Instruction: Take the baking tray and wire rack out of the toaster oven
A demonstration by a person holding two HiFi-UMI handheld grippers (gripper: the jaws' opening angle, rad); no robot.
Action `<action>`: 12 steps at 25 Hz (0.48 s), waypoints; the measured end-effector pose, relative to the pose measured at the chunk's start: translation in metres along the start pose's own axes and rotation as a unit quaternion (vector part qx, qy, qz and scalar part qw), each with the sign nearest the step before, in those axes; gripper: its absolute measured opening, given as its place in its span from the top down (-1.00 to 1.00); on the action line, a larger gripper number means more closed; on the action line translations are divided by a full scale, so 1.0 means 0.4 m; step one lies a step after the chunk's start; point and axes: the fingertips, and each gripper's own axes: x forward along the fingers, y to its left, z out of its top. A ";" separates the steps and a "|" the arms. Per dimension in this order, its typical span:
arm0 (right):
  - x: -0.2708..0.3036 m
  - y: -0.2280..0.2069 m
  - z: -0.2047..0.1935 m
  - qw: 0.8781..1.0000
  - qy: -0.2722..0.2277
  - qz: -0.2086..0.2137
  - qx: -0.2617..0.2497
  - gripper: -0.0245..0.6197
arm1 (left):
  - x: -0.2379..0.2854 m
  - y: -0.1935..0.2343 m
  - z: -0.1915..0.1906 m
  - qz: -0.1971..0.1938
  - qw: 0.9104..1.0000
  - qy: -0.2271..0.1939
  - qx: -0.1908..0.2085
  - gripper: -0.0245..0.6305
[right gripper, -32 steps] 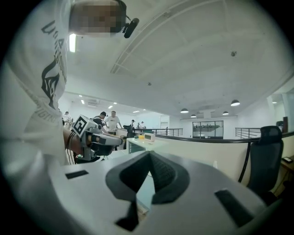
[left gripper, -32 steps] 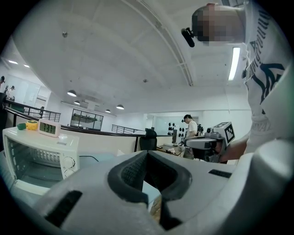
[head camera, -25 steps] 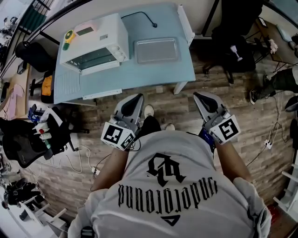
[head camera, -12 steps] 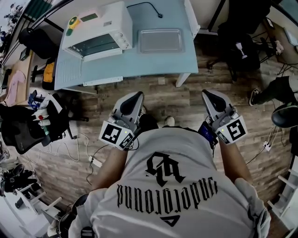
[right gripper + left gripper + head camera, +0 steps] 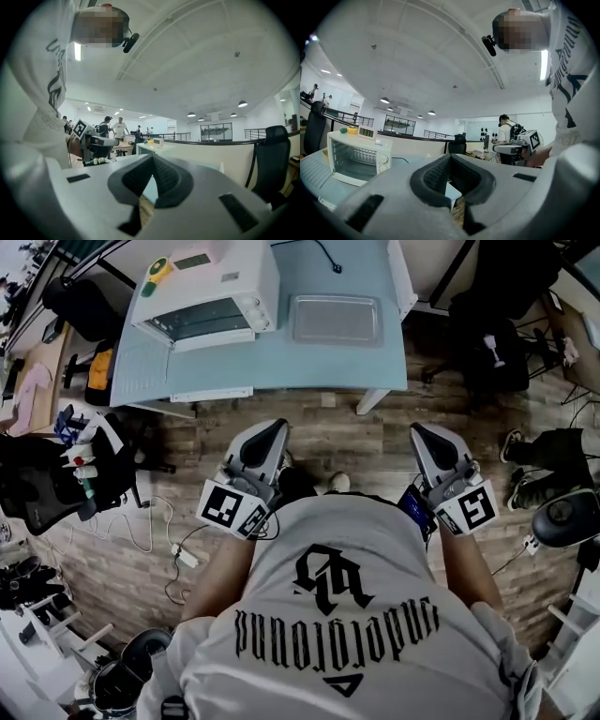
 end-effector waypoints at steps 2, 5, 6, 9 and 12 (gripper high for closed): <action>0.008 -0.003 0.002 1.000 0.000 0.001 -0.002 0.91 | 0.001 0.006 -0.001 0.002 1.000 0.000 -0.003 0.93; 0.015 -0.013 0.003 1.000 0.001 0.001 -0.002 0.91 | 0.005 0.012 0.000 0.002 1.000 0.001 -0.002 0.93; 0.016 -0.016 0.002 1.000 0.001 0.000 -0.002 0.91 | 0.006 0.014 0.000 0.002 1.000 0.001 -0.001 0.93; 0.025 -0.025 0.002 1.000 0.001 -0.002 -0.004 0.91 | 0.009 0.022 -0.001 0.002 1.000 0.001 -0.001 0.93; 0.038 -0.031 0.006 1.000 0.002 -0.004 -0.005 0.91 | 0.009 0.033 0.003 0.000 1.000 0.001 -0.001 0.93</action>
